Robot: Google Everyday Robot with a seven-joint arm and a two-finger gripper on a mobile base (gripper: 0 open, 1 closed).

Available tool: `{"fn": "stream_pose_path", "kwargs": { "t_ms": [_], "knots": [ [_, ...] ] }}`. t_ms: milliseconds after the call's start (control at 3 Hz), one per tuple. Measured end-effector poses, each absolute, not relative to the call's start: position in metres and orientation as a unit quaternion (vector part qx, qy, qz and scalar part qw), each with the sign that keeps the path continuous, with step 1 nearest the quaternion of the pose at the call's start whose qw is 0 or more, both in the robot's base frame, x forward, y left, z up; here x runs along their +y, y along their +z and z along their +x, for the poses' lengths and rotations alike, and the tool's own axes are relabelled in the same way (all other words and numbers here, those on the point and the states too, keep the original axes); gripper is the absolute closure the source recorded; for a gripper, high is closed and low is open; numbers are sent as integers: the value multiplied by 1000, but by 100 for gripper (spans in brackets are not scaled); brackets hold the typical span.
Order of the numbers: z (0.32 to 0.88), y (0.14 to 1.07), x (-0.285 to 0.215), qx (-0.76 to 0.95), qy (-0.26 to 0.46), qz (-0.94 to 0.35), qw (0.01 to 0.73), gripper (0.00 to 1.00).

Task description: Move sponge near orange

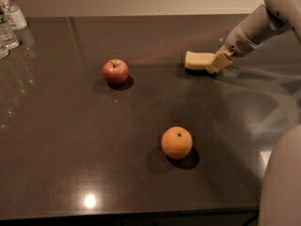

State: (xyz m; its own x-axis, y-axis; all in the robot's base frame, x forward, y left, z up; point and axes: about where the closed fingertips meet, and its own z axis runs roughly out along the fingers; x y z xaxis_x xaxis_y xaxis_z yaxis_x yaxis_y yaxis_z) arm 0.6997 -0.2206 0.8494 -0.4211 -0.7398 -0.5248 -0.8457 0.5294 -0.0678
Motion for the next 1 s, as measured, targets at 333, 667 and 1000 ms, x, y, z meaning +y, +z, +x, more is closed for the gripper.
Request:
{"fn": "stream_pose_path", "kwargs": {
  "t_ms": [333, 667, 1000],
  "knots": [
    [674, 864, -212, 821, 115, -493, 263, 100],
    [632, 870, -196, 804, 133, -521, 253, 100],
    [589, 864, -179, 791, 140, -550, 227, 100]
  ]
}}
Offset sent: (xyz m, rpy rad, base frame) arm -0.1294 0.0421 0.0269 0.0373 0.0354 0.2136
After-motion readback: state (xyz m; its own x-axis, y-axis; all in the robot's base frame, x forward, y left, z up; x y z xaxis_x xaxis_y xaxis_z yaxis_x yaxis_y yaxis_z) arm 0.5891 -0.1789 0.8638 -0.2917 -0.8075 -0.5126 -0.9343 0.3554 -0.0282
